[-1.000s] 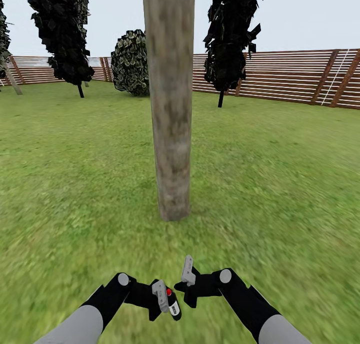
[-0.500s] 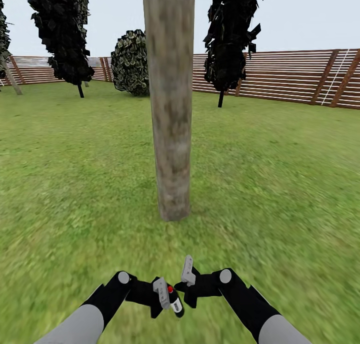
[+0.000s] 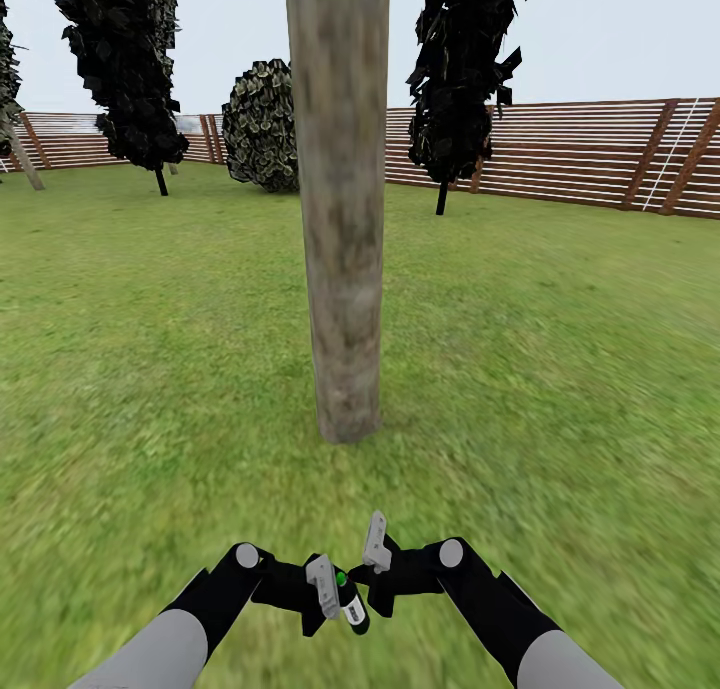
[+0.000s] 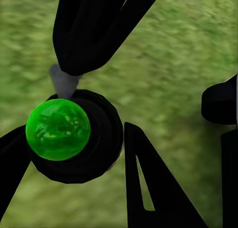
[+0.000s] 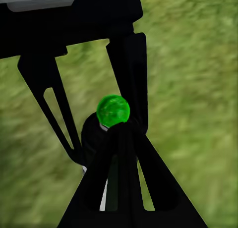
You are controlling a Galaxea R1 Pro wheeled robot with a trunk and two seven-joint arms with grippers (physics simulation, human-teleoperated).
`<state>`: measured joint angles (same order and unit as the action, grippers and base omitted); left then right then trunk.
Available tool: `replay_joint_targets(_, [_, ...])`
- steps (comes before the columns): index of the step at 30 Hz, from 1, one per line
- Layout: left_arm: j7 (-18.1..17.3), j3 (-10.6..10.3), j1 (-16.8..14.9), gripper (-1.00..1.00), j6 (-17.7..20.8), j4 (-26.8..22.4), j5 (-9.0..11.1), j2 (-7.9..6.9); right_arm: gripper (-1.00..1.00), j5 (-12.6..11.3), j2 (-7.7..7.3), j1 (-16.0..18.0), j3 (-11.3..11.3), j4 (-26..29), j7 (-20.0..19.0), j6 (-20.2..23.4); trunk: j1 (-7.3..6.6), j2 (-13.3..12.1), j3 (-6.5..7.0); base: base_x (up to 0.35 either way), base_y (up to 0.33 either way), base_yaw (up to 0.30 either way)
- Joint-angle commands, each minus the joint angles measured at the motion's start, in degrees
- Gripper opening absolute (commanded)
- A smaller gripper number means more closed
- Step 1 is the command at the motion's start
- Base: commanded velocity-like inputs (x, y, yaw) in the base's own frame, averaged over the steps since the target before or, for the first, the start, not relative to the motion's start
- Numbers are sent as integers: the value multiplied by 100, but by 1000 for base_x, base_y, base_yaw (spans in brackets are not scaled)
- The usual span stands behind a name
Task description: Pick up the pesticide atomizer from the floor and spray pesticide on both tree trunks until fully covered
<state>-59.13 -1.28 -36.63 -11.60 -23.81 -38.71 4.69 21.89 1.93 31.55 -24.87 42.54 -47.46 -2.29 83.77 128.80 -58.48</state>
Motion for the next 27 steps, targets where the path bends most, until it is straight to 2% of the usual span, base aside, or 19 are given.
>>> replay_joint_targets(1, [3,-8,3,-100,0,7,1,-12,-100,0,0,0,0,0,0,0,0,0,0,0,0,0])
replay_joint_targets(5, [6,-33,12,-100,7,20,-39,-82,-100,0,0,0,0,0,0,0,0,0,0,0,0,0])
replay_joint_targets(6, [2,-37,13,-100,10,13,-58,-152,-100,2,0,0,0,-3,0,0,0,0,0,0,0,0])
replay_joint_targets(11, [-2,-39,20,-100,17,5,-66,-600,-100,8,0,0,-8,-8,0,0,0,0,0,0,0,0])
replay_joint_targets(14, [-2,-39,46,-100,17,19,-70,-950,-100,16,0,0,-2,-14,0,0,0,0,0,0,0,0])
replay_joint_targets(16, [-2,-39,52,-100,17,36,-72,-1077,-100,20,0,0,2,-19,2,0,0,0,0,0,0,0])
replay_joint_targets(17, [-2,-41,60,-100,17,48,-74,-1208,-100,23,-3,0,5,-23,4,0,0,0,0,0,0,0])
replay_joint_targets(18, [-2,-42,64,-100,17,52,-74,-1250,-100,24,-4,0,6,-23,5,0,0,0,0,0,0,0])
replay_joint_targets(21, [-2,-47,84,-100,17,73,-75,-1541,-100,26,-23,0,12,-30,12,0,0,0,0,0,0,0])
replay_joint_targets(24, [4,-40,87,-100,32,82,-71,-1728,-100,22,-37,0,27,-62,24,-1,0,0,0,0,0,0])
replay_joint_targets(25, [9,-20,91,-100,59,85,-69,-1777,100,20,-42,0,35,-122,35,-2,0,0,0,0,0,0])
replay_joint_targets(27, [47,20,94,-100,104,88,-37,-1833,100,9,-54,0,41,-262,51,-7,0,0,0,0,0,0])
